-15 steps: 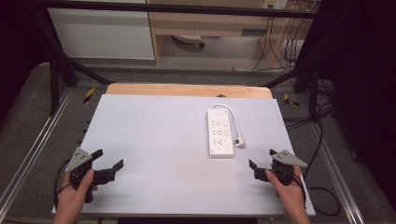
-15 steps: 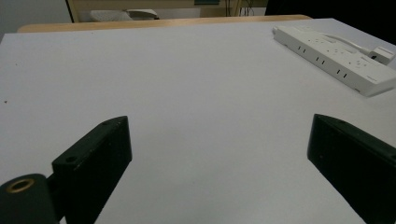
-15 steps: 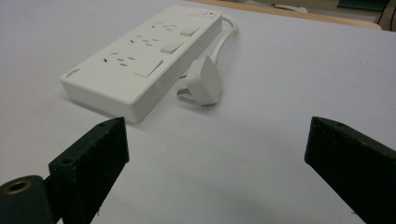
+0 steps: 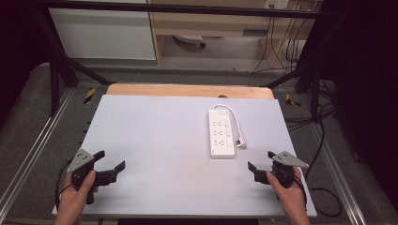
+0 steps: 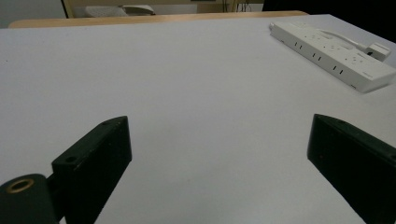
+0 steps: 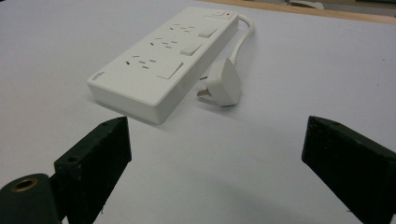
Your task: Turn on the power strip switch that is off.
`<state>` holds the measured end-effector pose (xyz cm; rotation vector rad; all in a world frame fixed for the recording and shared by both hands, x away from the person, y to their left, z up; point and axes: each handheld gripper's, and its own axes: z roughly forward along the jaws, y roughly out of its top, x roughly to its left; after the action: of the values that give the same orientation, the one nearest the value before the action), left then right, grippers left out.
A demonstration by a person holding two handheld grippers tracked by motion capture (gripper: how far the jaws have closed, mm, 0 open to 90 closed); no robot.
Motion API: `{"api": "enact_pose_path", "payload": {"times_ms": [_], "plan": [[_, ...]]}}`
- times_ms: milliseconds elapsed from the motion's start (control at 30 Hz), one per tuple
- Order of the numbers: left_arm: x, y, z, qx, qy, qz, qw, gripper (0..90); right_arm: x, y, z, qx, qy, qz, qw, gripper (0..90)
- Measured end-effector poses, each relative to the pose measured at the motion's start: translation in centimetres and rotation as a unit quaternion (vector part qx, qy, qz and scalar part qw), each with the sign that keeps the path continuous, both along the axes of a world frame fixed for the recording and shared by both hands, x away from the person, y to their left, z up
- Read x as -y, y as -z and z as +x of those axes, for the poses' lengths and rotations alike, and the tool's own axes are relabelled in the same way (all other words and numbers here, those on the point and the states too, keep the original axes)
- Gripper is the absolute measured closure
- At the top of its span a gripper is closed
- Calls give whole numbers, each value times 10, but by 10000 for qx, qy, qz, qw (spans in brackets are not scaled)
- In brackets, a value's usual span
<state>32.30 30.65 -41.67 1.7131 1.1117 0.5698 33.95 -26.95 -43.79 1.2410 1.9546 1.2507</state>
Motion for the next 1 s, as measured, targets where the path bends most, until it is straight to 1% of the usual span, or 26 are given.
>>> {"api": "enact_pose_path", "payload": {"times_ms": [33, 67, 133, 200, 267, 333, 400, 500, 567, 633, 800, 1000], "plan": [[0, 0, 0, 10, 0, -47, 10000, 63, -1, -1, -1, 31, -18, -13, 10000, 59], [0, 0, 0, 6, 1, -48, 10000, 62, -1, -3, -1, 20, -20, 1, 10000, 51], [-1, 0, 1, -6, -15, -14, 10000, 64, -3, -7, -2, -9, -28, 114, 9999, 32], [-1, 1, 0, 10, -38, -12, 10000, 65, -4, -10, -3, 37, -63, 178, 9998, 30], [-1, 1, 0, 21, -48, -22, 10000, 64, -5, -14, -4, 37, -61, 219, 9997, 31], [0, 2, 0, 36, -61, -35, 10000, 65, -5, -18, -5, 51, -50, 332, 9994, 32], [0, 2, 0, 38, -57, -43, 10000, 64, -3, -23, -5, 84, -12, 369, 9993, 34], [0, 2, 1, 38, -72, -26, 10000, 64, -1, -31, -4, 136, 14, 352, 9993, 34], [0, 3, 1, 16, -70, -13, 10000, 65, 1, -36, -2, 151, 28, 441, 9989, 34], [0, 3, 1, 9, -74, -26, 10000, 65, 3, -41, 0, 184, 73, 425, 9989, 38], [1, 3, 1, 0, -88, -25, 10000, 65, 4, -49, 6, 167, 54, 466, 9988, 51], [1, 4, 1, -12, -93, -8, 10000, 65, 1, -60, 14, 231, 18, 362, 9991, 49]]}}
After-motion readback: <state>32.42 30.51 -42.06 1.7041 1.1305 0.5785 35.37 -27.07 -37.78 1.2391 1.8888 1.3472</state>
